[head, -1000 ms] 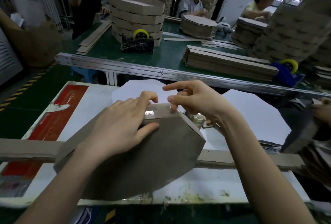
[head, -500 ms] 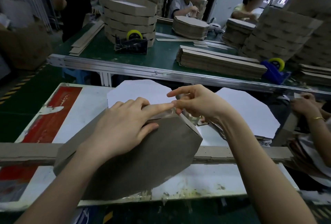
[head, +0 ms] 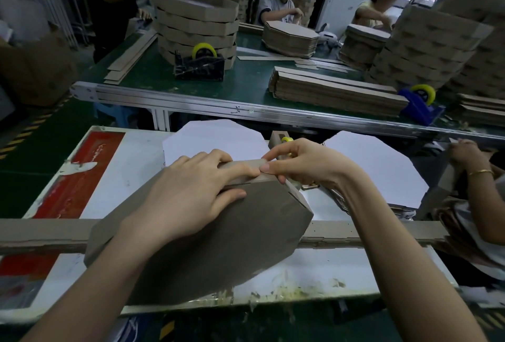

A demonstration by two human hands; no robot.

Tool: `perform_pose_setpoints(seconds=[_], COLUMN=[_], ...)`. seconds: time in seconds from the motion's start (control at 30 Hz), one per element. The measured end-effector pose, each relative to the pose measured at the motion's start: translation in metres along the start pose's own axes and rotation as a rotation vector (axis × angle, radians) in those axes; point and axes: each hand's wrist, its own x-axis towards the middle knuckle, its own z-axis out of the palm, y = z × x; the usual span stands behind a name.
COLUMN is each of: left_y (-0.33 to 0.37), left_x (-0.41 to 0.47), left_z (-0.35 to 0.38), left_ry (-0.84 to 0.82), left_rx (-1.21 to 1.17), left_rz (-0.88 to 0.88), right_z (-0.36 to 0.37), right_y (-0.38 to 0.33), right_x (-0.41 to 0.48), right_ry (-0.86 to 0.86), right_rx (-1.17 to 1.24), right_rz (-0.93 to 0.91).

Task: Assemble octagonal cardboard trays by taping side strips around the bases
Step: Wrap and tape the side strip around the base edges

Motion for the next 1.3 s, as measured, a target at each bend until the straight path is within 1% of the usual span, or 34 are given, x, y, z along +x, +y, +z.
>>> perform_pose_setpoints(seconds=[0.13, 0.23, 0.33, 0.4, 0.53, 0.6, 0.7, 0.8, 0.9, 1.0, 1.03, 1.13, 1.17, 1.23, 1.3], left_y=[0.005, 0.003, 0.003, 0.003, 0.002, 0.004, 0.008, 0.008, 0.007, 0.006, 0.004, -0.003, -0.006, -0.012, -0.019], left_x=[-0.002, -0.005, -0.007, -0.008, -0.007, -0.006, -0.004, -0.007, -0.010, -0.017, -0.019, -0.028, -0.031, -0.036, -0.043], left_z=[0.001, -0.001, -0.001, -0.002, -0.003, -0.002, -0.003, -0.006, -0.013, -0.022, -0.027, -0.051, -0.061, -0.083, -0.106], left_ry=[0.004, 0.035, 0.042, 0.040, -0.012, -0.051, -0.070, -0.062, -0.076, -0.073, -0.052, 0.035, 0.071, 0.166, 0.256], left_rx=[0.002, -0.024, -0.019, -0.023, -0.005, 0.027, 0.071, 0.049, -0.009, -0.030, -0.036, -0.075, -0.090, -0.110, -0.132], left_rz=[0.024, -0.010, -0.012, -0.010, -0.008, 0.010, 0.033, 0.042, 0.081, 0.141, 0.151, 0.159, 0.163, 0.171, 0.175], right_z=[0.000, 0.001, 0.001, -0.003, -0.014, -0.018, -0.022, -0.022, -0.019, -0.014, -0.011, -0.004, -0.002, 0.001, 0.006], right_y=[0.001, 0.008, 0.017, 0.024, 0.041, 0.048, 0.054, 0.054, 0.040, 0.010, 0.000, -0.042, -0.057, -0.088, -0.119], right_x=[0.001, 0.006, 0.012, 0.017, 0.024, 0.026, 0.026, 0.018, 0.006, -0.006, -0.010, -0.028, -0.035, -0.044, -0.050], right_ry=[-0.066, 0.004, -0.028, -0.104, -0.329, -0.401, -0.456, -0.423, -0.359, -0.234, -0.227, -0.328, -0.311, -0.188, -0.047], right_rx=[-0.125, -0.209, -0.153, -0.075, 0.034, 0.080, 0.142, 0.149, -0.003, -0.158, -0.174, -0.133, -0.166, -0.291, -0.336], right_rz=[0.003, 0.011, -0.040, -0.064, -0.066, -0.076, -0.084, -0.115, -0.167, -0.178, -0.200, -0.203, -0.207, -0.278, -0.366])
